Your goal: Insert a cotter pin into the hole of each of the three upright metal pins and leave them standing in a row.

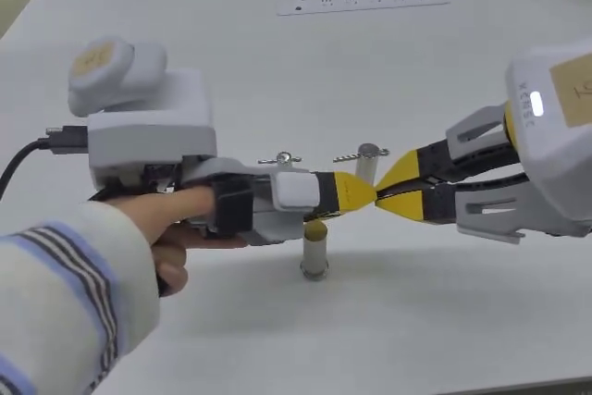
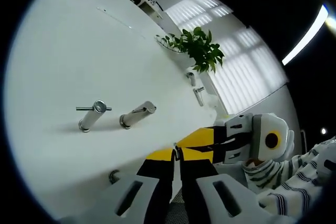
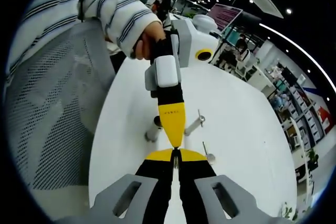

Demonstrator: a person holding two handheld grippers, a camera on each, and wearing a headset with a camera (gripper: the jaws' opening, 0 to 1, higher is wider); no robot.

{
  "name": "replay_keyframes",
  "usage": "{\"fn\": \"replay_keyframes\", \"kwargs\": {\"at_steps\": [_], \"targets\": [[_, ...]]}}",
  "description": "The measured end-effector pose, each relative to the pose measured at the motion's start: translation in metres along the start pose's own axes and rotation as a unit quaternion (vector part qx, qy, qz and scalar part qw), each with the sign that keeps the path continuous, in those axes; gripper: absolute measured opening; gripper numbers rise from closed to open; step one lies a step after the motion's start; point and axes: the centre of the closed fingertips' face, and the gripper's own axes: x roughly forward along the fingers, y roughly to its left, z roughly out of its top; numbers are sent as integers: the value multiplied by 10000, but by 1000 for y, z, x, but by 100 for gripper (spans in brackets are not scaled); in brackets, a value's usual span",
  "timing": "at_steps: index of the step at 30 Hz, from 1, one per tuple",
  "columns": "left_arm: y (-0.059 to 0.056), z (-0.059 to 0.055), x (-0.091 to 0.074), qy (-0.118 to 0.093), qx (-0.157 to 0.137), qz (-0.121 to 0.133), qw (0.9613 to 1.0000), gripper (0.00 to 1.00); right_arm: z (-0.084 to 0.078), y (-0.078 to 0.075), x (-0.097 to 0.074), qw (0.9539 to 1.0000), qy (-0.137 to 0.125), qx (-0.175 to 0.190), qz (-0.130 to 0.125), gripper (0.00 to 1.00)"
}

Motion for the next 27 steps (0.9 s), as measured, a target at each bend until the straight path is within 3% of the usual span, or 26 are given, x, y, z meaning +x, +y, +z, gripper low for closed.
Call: {"fn": "replay_keyframes", "kwargs": {"at_steps": [10,20,27], "targets": [[1,-5,-3,205,-10,22,9998,1,0,4,2,9999,-11,-85,71,3],[1,-5,-5,216,-115,17,9997,1,3,4,3,9999,-53,-70,54,3],[1,-6,-6,159,-221,-59,9996,1,5,6,3,9996,-142,202,95,4]]}}
